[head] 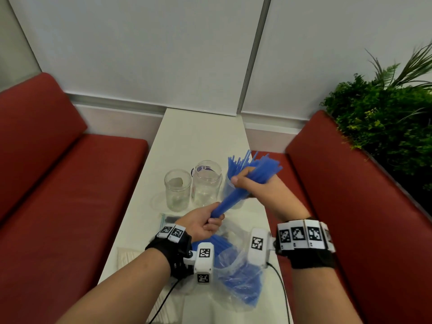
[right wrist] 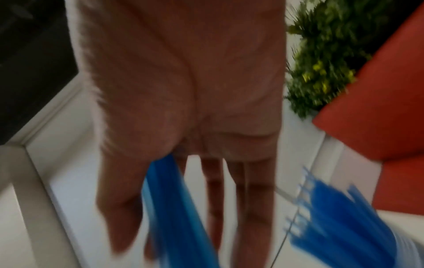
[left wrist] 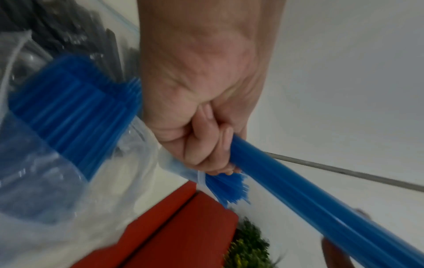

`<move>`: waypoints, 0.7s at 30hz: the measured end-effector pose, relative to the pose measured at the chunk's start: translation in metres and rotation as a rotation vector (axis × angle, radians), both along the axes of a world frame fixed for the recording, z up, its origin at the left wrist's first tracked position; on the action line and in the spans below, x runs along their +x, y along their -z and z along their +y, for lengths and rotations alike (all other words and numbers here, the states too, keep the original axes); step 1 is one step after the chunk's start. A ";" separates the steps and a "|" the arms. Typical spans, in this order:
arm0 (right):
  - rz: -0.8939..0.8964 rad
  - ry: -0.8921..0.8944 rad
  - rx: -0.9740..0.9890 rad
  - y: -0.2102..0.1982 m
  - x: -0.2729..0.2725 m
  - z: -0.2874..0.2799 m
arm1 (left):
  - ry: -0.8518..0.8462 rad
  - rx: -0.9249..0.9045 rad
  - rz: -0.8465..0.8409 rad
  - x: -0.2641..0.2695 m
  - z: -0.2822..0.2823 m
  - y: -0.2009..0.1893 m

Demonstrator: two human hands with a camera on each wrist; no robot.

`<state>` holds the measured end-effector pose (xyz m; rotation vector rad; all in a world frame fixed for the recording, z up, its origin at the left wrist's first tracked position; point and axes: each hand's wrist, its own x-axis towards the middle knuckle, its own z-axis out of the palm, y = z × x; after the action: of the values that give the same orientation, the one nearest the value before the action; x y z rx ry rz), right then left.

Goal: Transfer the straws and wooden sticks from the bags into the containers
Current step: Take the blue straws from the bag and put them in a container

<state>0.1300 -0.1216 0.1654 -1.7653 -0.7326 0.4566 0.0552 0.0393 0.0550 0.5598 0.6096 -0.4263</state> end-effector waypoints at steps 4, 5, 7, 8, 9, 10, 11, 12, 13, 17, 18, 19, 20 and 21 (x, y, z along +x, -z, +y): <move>0.120 -0.112 -0.150 -0.009 0.017 -0.013 | -0.001 0.106 -0.044 0.002 0.006 0.016; 0.117 -0.093 -0.133 -0.011 0.020 -0.011 | -0.043 0.121 -0.057 0.006 0.004 0.018; 0.072 -0.051 -0.109 -0.019 0.031 -0.005 | -0.161 0.139 -0.059 0.017 0.003 0.020; 0.040 -0.033 -0.099 -0.025 0.039 -0.004 | -0.203 0.175 -0.058 0.021 0.005 0.020; 0.003 -0.009 -0.082 -0.032 0.048 -0.003 | -0.210 0.249 -0.065 0.026 0.006 0.021; -0.036 0.029 -0.048 -0.040 0.058 -0.002 | -0.179 0.363 -0.075 0.029 0.008 0.022; -0.066 0.089 0.007 -0.047 0.069 0.000 | -0.121 0.503 -0.090 0.033 0.010 0.023; -0.085 0.167 0.078 -0.053 0.081 0.002 | -0.051 0.651 -0.109 0.035 0.011 0.025; -0.101 0.254 0.147 -0.057 0.093 0.006 | 0.027 0.810 -0.144 0.037 0.011 0.027; -0.148 0.502 0.125 -0.040 0.131 0.033 | 0.587 1.431 -0.423 0.043 0.006 0.034; -0.145 0.503 0.051 -0.030 0.137 0.039 | 0.758 1.527 -0.481 0.044 0.003 0.036; -0.135 0.488 -0.028 -0.018 0.141 0.045 | 0.907 1.598 -0.529 0.045 0.000 0.038; -0.121 0.470 -0.099 -0.005 0.144 0.049 | 1.035 1.652 -0.566 0.046 -0.004 0.040; -0.105 0.459 -0.161 0.007 0.147 0.053 | 1.146 1.689 -0.591 0.047 -0.008 0.042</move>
<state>0.2772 -0.0687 0.1583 -2.0474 -0.3483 0.1139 0.1018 0.0318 0.0131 2.5973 -0.1616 -0.6943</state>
